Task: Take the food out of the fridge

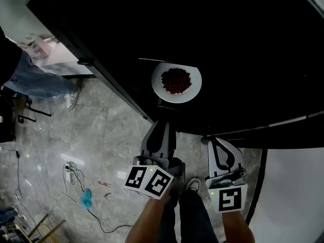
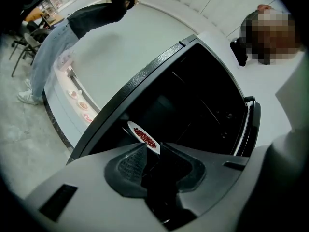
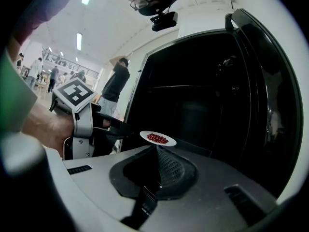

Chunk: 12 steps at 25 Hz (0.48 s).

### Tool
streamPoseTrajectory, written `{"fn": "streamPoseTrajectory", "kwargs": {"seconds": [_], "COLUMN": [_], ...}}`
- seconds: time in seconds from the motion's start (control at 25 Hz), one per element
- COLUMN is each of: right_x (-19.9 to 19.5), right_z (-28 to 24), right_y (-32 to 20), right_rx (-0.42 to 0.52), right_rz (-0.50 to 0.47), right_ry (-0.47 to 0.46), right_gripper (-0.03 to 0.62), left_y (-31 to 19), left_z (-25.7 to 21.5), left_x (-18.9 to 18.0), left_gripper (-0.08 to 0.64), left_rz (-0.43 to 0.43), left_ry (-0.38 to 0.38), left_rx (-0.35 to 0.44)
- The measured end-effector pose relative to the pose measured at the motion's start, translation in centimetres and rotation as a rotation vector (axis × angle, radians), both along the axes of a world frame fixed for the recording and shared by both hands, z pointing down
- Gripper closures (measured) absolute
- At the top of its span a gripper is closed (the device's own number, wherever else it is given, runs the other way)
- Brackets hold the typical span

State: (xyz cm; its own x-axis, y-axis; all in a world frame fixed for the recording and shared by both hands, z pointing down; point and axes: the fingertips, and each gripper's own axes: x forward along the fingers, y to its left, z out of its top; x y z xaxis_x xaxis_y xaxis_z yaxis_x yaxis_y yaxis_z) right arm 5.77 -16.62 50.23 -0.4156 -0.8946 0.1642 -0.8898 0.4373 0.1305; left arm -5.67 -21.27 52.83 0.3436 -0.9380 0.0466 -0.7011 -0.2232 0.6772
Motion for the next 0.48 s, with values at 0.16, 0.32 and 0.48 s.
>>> {"fn": "streamPoseTrajectory", "kwargs": {"seconds": [0.16,0.32,0.48], "right_x": [0.0,0.0,0.2], "right_z": [0.1,-0.1,-0.1], "right_y": [0.0,-0.1,-0.1], "right_rx": [-0.004,0.0,0.001], "right_rz": [0.001,0.0,0.005], "right_ry": [0.001,0.008,0.002], "right_gripper": [0.571,0.569,0.569], "left_y": [-0.6,-1.1,-1.7], "left_z": [0.3,0.2,0.6], "left_x": [-0.1,0.1,0.2], "left_gripper": [0.472,0.466,0.46], "left_rz": [-0.005,-0.001,-0.008], "left_ry": [0.089,0.161,0.29], "left_rx": [-0.024,-0.034,-0.067]}}
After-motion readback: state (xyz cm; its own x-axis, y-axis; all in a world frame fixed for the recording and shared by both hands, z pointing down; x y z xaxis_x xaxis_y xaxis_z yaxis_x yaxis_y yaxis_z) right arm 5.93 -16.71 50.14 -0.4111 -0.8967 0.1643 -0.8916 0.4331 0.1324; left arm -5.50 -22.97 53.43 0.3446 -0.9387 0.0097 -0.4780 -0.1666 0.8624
